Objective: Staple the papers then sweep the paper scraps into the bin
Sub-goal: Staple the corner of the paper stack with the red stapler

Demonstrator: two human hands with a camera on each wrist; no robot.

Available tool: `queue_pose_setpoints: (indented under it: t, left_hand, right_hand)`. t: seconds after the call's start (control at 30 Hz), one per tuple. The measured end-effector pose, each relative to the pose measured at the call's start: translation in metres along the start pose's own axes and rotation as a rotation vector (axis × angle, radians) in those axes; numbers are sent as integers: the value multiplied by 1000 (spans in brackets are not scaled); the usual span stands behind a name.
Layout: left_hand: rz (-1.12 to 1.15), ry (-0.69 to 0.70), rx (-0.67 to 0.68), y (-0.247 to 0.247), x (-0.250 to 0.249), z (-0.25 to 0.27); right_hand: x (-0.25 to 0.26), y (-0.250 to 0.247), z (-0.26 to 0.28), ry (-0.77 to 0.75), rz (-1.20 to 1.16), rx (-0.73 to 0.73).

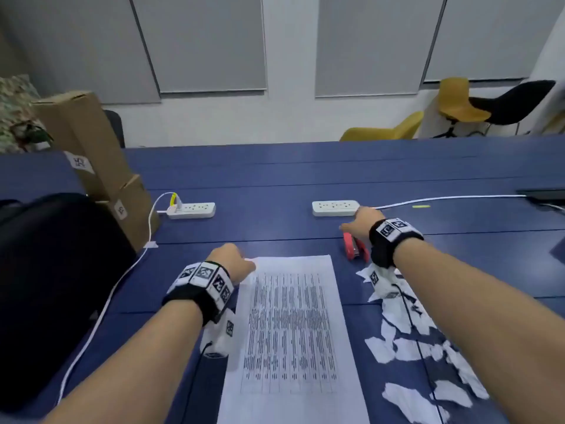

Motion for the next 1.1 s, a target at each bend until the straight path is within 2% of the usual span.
queue_pose_setpoints:
  t: [0.1,0.2,0.37,0.47,0.57,0.67,0.77,0.83,0.87,0.93,1.0,1.1]
  left_hand:
    - [-84,-58,100,21,3,9]
    - [-111,-69,105,32,-10,11]
    - [-169,-35,166,42,-25,3]
    - [-227,-17,205,45,-27,1]
    - [-160,-118,221,43,-19,-2]
    - [-23,-215,248,47,-6,-7]
    - [173,-246,190,46,3,-8]
    - [257,-238,122,41,7,-5]
    - [303,-224,67,38,8,-6]
    - [408,-129,-29,33,2,-7]
    - [516,-53,-85,34,0,-6]
    - [634,12,-213,29,-2,2]
  right_hand:
    - [-6,30,-1,46,14,102]
    - [-11,44,-2,146,68,86]
    - [-20,64,-25,120,231,148]
    - [-25,70,-29,87,233,157]
    - [-26,65,-24,110,151,124]
    - [-33,59,-23,163,-82,103]
    - [-43,61,-12,281,-734,114]
    - [-47,63,-3,361,-1029,101]
    - [-44,60,1,354,-1120,89]
    - [-28,49,9,249,-1319,52]
    - [0,34,21,33,-1504,79]
    - [52,17,49,-271,-1559,187]
Point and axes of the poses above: each hand's wrist, its own z-axis away from the middle knuckle, its own y-axis out of the palm, x = y × z, the point moved 7 cm from there along -z, towards the middle knuckle, and after that the axes turned 3 degrees about -z, right-handed, at the moved point
